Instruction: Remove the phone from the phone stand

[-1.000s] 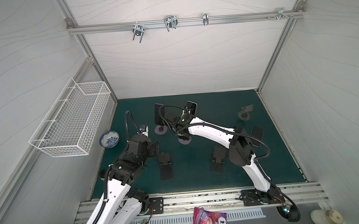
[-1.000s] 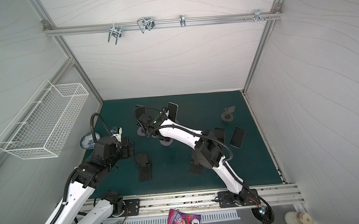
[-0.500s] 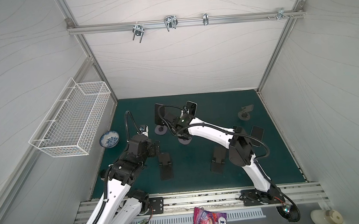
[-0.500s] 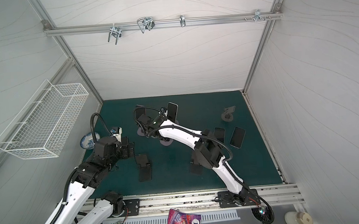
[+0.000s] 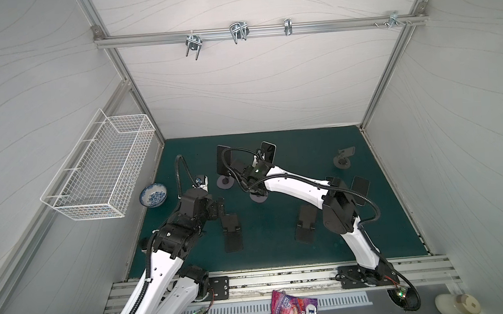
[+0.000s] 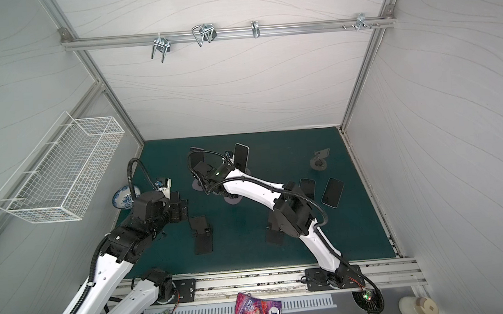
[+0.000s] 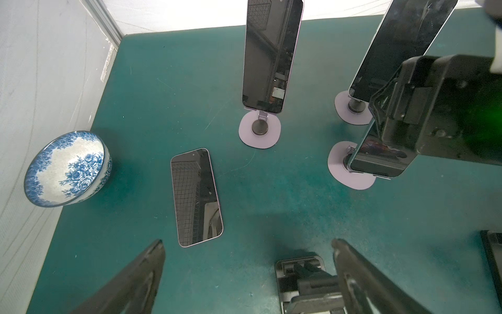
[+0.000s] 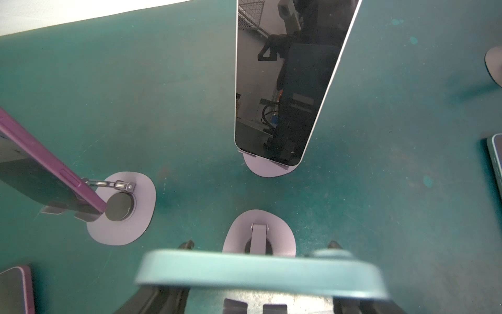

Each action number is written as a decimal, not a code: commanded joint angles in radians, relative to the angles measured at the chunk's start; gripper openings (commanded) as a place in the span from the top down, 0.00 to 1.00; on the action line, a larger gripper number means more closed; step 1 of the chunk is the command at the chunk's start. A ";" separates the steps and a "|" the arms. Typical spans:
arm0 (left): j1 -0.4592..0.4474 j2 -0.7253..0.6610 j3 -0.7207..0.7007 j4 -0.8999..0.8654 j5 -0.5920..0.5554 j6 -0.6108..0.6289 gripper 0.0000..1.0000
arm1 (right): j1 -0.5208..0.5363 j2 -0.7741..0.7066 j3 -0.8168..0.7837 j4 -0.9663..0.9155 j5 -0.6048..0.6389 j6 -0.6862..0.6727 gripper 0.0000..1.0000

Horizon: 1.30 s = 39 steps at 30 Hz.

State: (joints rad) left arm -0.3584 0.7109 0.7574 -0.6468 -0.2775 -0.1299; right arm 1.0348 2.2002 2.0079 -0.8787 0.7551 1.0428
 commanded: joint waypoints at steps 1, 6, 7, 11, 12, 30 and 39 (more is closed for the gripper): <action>-0.004 0.000 0.003 0.012 -0.016 0.010 0.03 | 0.005 -0.081 -0.015 0.039 0.045 -0.034 0.31; -0.004 -0.006 0.001 0.014 -0.034 0.013 0.03 | 0.004 -0.117 -0.028 0.066 0.050 -0.064 0.30; -0.004 -0.009 0.000 0.014 -0.034 0.014 0.03 | 0.005 -0.123 -0.031 0.072 0.050 -0.072 0.30; -0.004 -0.007 -0.002 0.018 -0.038 0.016 0.02 | 0.004 -0.165 -0.062 0.113 0.048 -0.108 0.30; -0.004 -0.005 -0.002 0.017 -0.040 0.016 0.02 | 0.005 -0.177 -0.072 0.125 0.046 -0.119 0.30; 0.009 0.032 0.002 0.039 -0.047 0.029 0.02 | -0.004 -0.342 -0.127 0.237 -0.081 -0.357 0.31; 0.009 0.009 0.002 0.036 -0.037 0.028 0.03 | -0.026 -0.451 -0.163 0.212 -0.208 -0.397 0.32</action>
State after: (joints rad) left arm -0.3534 0.7372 0.7528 -0.6449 -0.3172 -0.1070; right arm 1.0210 1.8145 1.8404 -0.6750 0.5854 0.6777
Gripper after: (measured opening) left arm 0.972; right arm 0.746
